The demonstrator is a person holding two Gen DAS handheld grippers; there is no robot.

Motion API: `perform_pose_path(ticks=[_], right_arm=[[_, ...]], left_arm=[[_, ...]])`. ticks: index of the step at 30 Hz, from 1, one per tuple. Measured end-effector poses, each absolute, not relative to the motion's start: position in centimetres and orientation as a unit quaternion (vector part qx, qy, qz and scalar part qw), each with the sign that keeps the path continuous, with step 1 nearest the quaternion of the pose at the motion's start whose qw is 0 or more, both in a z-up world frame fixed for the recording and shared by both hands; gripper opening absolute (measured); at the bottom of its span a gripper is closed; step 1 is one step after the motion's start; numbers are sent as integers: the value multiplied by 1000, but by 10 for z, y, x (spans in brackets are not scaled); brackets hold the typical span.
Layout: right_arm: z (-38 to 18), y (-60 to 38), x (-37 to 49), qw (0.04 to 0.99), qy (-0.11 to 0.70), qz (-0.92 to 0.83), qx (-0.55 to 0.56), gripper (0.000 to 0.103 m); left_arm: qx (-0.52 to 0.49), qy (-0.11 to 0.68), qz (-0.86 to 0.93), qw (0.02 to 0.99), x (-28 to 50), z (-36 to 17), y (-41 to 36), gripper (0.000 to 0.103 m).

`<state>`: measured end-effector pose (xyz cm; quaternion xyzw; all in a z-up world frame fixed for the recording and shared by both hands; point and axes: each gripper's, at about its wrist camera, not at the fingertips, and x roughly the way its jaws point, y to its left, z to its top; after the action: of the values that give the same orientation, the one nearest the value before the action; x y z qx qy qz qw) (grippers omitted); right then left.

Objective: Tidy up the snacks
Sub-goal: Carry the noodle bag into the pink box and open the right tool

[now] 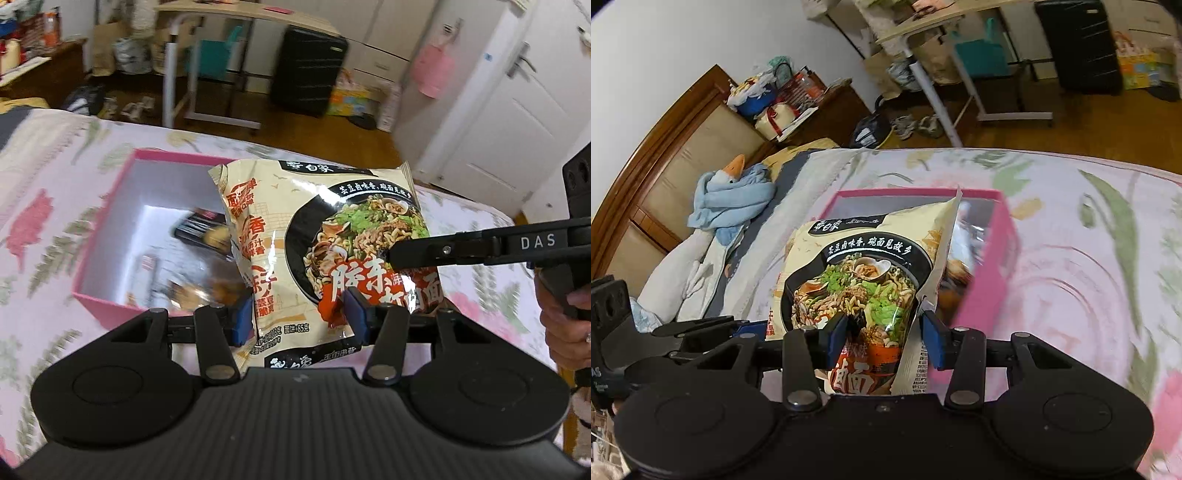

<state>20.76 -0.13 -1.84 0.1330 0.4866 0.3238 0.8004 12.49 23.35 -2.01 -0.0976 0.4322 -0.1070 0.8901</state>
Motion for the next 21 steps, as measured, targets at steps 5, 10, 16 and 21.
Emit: perform_pose_path(ticks=[5, 10, 16, 21], right_arm=[[-36, 33, 236, 784, 514, 319, 139, 50], [-58, 55, 257, 769, 541, 305, 154, 49], [-74, 69, 265, 763, 552, 302, 149, 51], [-74, 60, 250, 769, 544, 310, 128, 53]], left_arm=[[-94, 438, -77, 891, 152, -31, 263, 51], [-82, 457, -63, 884, 180, -53, 282, 50], [-69, 468, -51, 880, 203, -69, 290, 50], [-7, 430, -16, 903, 187, -70, 272, 54]])
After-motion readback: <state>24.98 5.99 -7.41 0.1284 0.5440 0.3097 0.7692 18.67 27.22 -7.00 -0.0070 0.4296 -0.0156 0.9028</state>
